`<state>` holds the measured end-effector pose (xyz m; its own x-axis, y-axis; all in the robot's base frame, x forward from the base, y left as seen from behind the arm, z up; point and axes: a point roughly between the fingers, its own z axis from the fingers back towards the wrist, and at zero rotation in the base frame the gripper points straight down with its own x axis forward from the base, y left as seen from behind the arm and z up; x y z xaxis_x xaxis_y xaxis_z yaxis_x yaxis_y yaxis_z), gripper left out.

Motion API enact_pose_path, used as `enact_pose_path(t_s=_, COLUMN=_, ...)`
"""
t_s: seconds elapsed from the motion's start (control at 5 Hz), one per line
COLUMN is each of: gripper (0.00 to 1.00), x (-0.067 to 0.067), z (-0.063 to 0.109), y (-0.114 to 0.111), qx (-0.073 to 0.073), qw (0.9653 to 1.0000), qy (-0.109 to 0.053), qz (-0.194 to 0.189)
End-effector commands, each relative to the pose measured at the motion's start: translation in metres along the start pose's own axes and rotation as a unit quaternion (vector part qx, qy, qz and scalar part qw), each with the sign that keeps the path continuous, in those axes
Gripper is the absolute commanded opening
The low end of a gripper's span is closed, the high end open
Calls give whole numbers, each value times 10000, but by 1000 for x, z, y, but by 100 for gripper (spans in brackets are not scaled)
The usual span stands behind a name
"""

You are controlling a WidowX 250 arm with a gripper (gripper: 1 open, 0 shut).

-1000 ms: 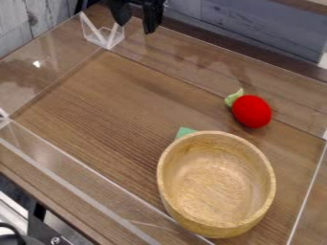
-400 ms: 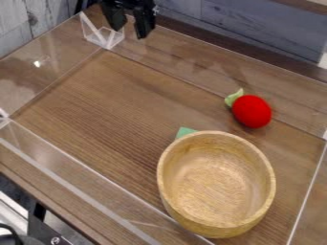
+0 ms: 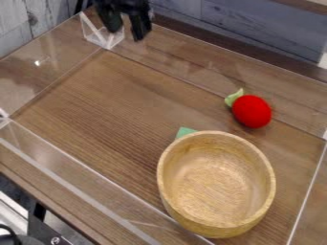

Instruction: Move the red object to the right side of the table

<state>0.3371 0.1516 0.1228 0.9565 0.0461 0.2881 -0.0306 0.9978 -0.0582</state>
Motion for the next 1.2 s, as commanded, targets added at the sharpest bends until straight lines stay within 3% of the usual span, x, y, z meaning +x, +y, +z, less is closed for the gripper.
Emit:
enact_pose_path(t_s=0.0, gripper=100, x=8, z=17, y=15, qx=85, qw=9998, qy=-148, qz=-120)
enact_pose_path(t_s=0.4, gripper=100, x=-5, z=15, y=1, qx=-160, qw=9998, qy=-50, qz=-91)
enact_pose_path(t_s=0.8, gripper=100, x=-7, z=15, y=-24, qx=-83, qw=9999, qy=-88, qz=-28)
enact_pose_path(t_s=1.0, gripper=100, x=2, z=10, y=-29, qx=-121, qw=9992, qy=-94, qz=-357)
